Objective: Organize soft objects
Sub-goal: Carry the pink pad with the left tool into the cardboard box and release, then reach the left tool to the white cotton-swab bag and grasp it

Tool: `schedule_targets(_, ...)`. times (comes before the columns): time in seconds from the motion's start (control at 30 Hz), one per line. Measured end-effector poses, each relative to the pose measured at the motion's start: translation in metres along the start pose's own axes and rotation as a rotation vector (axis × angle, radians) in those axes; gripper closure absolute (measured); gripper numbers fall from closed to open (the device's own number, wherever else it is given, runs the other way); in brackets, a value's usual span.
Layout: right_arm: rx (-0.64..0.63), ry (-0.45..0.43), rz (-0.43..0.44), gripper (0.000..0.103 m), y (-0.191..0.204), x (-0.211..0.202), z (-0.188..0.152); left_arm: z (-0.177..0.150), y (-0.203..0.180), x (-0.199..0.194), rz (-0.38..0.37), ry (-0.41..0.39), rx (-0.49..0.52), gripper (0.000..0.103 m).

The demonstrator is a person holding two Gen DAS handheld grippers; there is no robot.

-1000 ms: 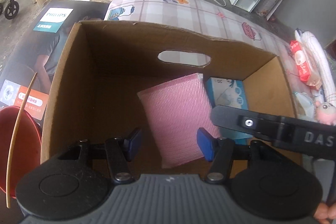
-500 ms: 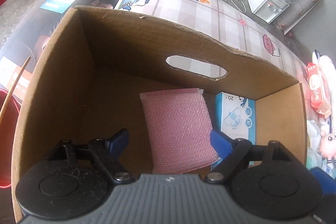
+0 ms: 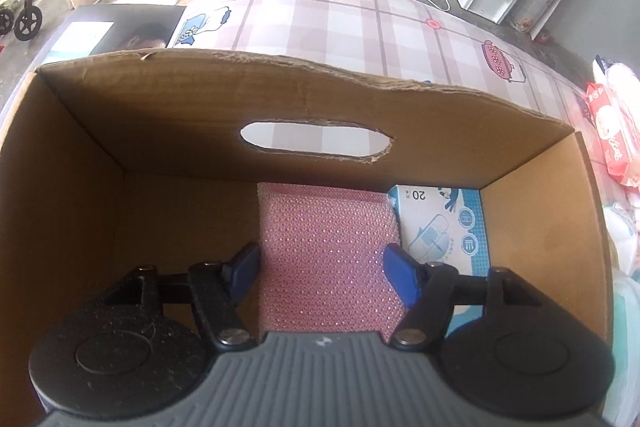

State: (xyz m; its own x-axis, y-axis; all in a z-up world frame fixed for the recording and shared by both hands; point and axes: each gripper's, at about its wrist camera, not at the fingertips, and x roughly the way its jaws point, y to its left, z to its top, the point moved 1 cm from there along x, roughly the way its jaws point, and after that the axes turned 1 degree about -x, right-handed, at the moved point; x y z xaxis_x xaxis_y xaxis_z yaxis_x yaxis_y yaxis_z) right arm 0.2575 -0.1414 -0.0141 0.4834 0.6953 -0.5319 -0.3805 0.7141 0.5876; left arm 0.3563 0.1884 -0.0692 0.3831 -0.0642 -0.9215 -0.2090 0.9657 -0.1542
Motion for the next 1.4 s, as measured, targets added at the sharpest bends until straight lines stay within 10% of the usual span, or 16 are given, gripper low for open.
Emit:
schedule_targets(0.23,0.009,-0.065,-0.06,0.055,-0.019,-0.03,0.004,-0.008,0.007,-0.023,-0.014,-0.017,-0.061,0.026)
schedule_targets(0.47,0.02,-0.194,-0.216,0.053,-0.074,-0.088,0.039,-0.035,-0.003,-0.101,0.096,-0.212,0.01,0.025)
schedule_targets(0.63,0.054,-0.178,-0.34,0.055,-0.131,-0.098,0.066,-0.038,-0.045,-0.149,0.04,-0.357,0.133,0.025)
schedule_targets(0.93,0.142,0.06,-0.371,0.092,-0.224,-0.031,0.1,-0.039,-0.156,-0.119,-0.1,-0.249,0.326,0.034)
schedule_targets(1.13,0.121,0.186,-0.449,0.098,-0.26,0.021,0.083,-0.045,-0.196,-0.089,-0.091,-0.19,0.363,0.039)
schedule_targets(1.4,0.11,0.219,-0.342,0.097,-0.253,0.022,0.081,-0.032,-0.21,-0.075,-0.082,-0.152,0.342,0.04)
